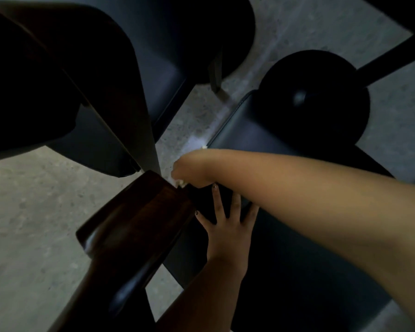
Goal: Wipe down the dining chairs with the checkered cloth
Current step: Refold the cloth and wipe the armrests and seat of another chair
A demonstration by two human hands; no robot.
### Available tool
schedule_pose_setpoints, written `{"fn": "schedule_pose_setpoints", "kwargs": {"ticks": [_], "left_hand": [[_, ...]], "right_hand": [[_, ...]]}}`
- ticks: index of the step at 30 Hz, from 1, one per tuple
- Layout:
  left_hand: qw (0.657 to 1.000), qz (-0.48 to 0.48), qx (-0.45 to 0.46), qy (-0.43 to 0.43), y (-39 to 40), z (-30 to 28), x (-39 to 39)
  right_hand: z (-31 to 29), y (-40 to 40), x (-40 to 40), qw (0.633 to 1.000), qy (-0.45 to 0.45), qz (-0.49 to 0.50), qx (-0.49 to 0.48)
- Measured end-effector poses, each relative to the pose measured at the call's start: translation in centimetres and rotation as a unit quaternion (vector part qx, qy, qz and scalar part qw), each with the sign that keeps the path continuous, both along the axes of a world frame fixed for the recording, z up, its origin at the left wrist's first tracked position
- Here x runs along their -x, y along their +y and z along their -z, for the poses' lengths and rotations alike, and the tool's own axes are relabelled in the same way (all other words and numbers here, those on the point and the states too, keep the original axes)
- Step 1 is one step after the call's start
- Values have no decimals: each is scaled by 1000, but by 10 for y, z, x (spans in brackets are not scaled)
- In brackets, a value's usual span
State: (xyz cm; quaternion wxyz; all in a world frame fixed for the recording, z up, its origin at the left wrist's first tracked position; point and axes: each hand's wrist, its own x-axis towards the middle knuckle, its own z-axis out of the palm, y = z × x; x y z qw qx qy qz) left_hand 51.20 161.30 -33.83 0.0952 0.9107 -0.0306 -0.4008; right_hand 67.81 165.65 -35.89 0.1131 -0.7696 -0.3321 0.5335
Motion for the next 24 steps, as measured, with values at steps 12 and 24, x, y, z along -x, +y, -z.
{"fn": "schedule_pose_setpoints", "kwargs": {"ticks": [12, 24], "left_hand": [[999, -18, -16, -34, -3, 1, -1], [999, -1, -37, -33, -2, 1, 1]], "right_hand": [[-27, -89, -111, 887, -389, 243, -49], [-15, -130, -50, 905, -393, 145, -74]]}}
